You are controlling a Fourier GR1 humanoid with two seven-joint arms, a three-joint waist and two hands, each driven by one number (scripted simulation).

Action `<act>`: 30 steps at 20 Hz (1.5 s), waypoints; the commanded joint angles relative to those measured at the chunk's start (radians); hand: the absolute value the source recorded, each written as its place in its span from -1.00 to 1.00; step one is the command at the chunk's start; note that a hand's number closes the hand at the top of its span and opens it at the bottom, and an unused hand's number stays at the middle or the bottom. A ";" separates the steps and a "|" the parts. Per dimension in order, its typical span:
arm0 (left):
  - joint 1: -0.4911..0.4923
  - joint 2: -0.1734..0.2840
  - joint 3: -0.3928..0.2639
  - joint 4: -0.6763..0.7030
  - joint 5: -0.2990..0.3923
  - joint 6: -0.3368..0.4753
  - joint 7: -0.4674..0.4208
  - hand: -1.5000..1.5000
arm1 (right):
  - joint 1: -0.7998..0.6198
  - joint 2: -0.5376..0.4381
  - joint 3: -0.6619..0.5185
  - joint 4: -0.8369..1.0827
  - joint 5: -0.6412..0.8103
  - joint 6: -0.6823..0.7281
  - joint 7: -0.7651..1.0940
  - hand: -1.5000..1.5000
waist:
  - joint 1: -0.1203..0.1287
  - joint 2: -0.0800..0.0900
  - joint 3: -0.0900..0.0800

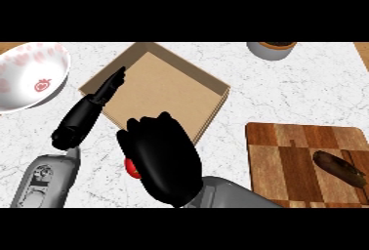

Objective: Pick the tomato from the cutting board and place it in the cardboard box

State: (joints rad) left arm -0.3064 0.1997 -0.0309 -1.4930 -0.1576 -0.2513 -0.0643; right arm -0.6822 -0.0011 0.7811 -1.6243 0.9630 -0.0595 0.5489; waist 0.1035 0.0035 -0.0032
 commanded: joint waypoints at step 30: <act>0.072 0.042 0.065 -0.076 0.035 -0.031 0.026 0.00 | -0.651 0.001 -0.246 1.108 -0.576 0.293 -0.261 -1.00 | -0.062 0.007 0.003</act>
State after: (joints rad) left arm -0.2548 0.2278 0.0204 -1.5362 -0.1457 -0.2596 -0.0649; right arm -1.3331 -0.0003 0.5710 -0.5861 0.4067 0.1946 0.4251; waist 0.0459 0.0120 -0.0011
